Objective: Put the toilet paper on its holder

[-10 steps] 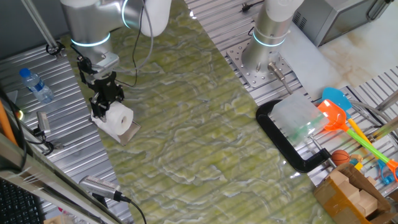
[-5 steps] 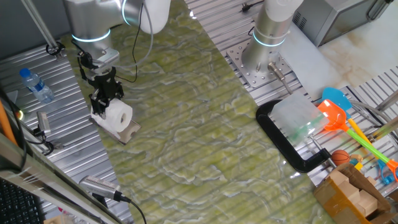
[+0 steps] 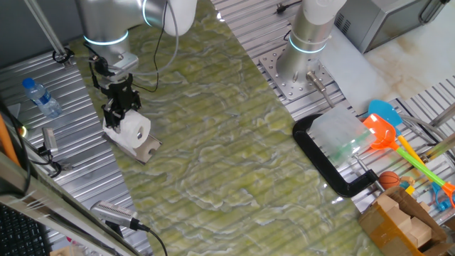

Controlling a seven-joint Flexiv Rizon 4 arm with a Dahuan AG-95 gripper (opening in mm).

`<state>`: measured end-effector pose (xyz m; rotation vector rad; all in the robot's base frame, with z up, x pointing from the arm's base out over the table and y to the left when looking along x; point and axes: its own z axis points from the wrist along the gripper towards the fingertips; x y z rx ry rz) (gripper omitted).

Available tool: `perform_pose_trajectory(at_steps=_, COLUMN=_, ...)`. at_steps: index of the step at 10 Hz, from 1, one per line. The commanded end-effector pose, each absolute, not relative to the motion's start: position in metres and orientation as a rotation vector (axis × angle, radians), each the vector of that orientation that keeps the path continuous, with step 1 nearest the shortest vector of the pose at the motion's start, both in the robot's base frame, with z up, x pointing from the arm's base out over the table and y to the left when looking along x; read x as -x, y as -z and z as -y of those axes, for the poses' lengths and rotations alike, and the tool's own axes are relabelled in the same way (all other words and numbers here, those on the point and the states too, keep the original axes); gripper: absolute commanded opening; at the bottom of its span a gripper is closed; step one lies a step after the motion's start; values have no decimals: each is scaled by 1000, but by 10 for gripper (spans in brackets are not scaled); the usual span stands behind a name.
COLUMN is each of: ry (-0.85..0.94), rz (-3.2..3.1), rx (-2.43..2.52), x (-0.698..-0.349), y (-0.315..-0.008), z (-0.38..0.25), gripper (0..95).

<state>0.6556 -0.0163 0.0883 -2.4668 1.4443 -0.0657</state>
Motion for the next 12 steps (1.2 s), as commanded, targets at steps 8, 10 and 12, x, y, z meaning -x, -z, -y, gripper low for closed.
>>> perform_pose_trajectory(at_steps=8, ry=76, rz=-1446, rx=2468, x=-660, y=-87, z=23, gripper=0)
perform_pose_trajectory(at_steps=10, ry=78, rz=-1430, rx=2479, x=-660, y=-87, z=23, gripper=190)
perform_pose_trajectory(at_steps=12, ry=79, rz=-1421, rx=2483, x=-660, y=-87, z=23, gripper=380)
